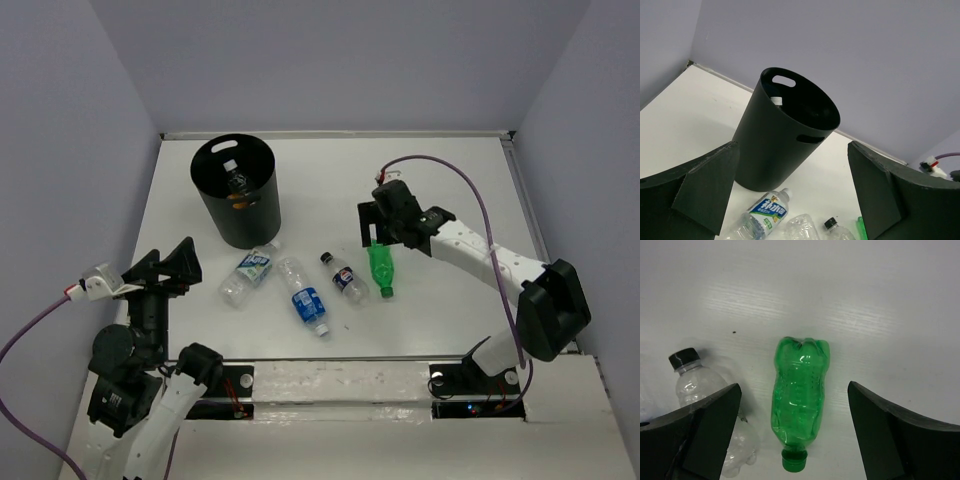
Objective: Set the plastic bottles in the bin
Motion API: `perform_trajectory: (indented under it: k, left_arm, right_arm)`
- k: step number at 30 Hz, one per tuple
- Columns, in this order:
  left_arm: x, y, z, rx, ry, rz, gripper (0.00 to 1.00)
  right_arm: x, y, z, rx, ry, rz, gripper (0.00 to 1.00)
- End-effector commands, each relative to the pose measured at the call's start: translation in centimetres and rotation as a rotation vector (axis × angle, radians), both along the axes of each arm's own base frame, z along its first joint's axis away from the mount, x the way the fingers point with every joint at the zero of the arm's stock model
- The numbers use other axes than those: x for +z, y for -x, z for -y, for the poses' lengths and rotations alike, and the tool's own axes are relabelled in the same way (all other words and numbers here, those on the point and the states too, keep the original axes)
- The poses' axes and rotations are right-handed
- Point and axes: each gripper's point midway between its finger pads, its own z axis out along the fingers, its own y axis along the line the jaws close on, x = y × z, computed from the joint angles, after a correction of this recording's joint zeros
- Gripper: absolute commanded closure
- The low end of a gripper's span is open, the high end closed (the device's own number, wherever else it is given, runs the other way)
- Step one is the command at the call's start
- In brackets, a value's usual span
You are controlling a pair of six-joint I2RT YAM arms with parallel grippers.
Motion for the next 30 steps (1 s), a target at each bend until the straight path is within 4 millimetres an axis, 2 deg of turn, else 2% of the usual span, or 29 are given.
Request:
perform_trajectory:
  k: [1, 2, 6, 12, 13, 15, 16, 18, 22, 23, 25, 26, 28, 29, 30]
  left_arm:
    - [1.2, 0.3, 0.1, -0.014, 0.014, 0.047, 0.01]
    - [1.3, 0.4, 0.1, -0.015, 0.017, 0.048, 0.01]
    - [1.2, 0.3, 0.1, -0.015, 0.014, 0.044, 0.01]
    - [1.2, 0.3, 0.1, -0.014, 0.013, 0.044, 0.01]
    - [1.1, 0.1, 0.2, -0.013, 0.01, 0.04, 0.01]
    - [1.2, 0.1, 0.2, -0.012, 0.008, 0.039, 0.01]
    - [1.1, 0.1, 0.2, -0.015, 0.008, 0.04, 0.01]
    - [1.2, 0.2, 0.2, -0.015, 0.009, 0.042, 0.01]
    - [1.3, 0.3, 0.2, -0.017, 0.012, 0.048, 0.01]
    - [1.3, 0.3, 0.2, -0.018, 0.011, 0.049, 0.01]
    - [1.3, 0.4, 0.1, -0.018, 0.012, 0.05, 0.01]
    - [1.3, 0.4, 0.1, -0.02, 0.013, 0.052, 0.01]
    - [1.4, 0.4, 0.2, -0.024, 0.012, 0.051, 0.01]
    - [1.5, 0.4, 0.2, -0.025, 0.014, 0.054, 0.01]
    - [1.4, 0.3, 0.3, -0.025, 0.012, 0.05, 0.01]
  right_arm:
    - [-3.6, 1.2, 1.1, -0.016, 0.059, -0.11, 0.06]
    - [-4.7, 1.3, 0.8, -0.001, 0.07, -0.141, 0.06]
    - [-6.0, 0.3, -0.2, 0.034, 0.07, -0.174, 0.07]
    - [-8.8, -1.1, 0.5, 0.009, 0.069, -0.217, 0.14]
    - [-9.2, -1.2, 0.5, 0.011, 0.074, -0.222, 0.17]
    - [-9.2, -1.6, 0.7, 0.011, 0.075, -0.214, 0.28]
    - [-8.8, -1.9, 0.8, 0.005, 0.079, -0.197, 0.38]
    - [-7.9, -2.5, 1.2, -0.006, 0.095, -0.161, 0.46]
    - [-2.5, -4.1, 1.4, -0.01, 0.082, -0.016, 0.64]
    - [0.8, -4.6, 1.1, -0.002, 0.046, 0.053, 0.65]
    - [4.8, -4.8, 0.1, 0.042, -0.006, 0.134, 0.65]
    - [8.3, -5.5, -0.6, 0.055, -0.051, 0.204, 0.65]
    - [13.3, -5.2, -2.4, 0.106, -0.115, 0.3, 0.64]
    - [17.6, -5.1, -4.4, 0.151, -0.185, 0.382, 0.63]
    - [18.2, -4.8, -5.5, 0.181, -0.208, 0.399, 0.63]
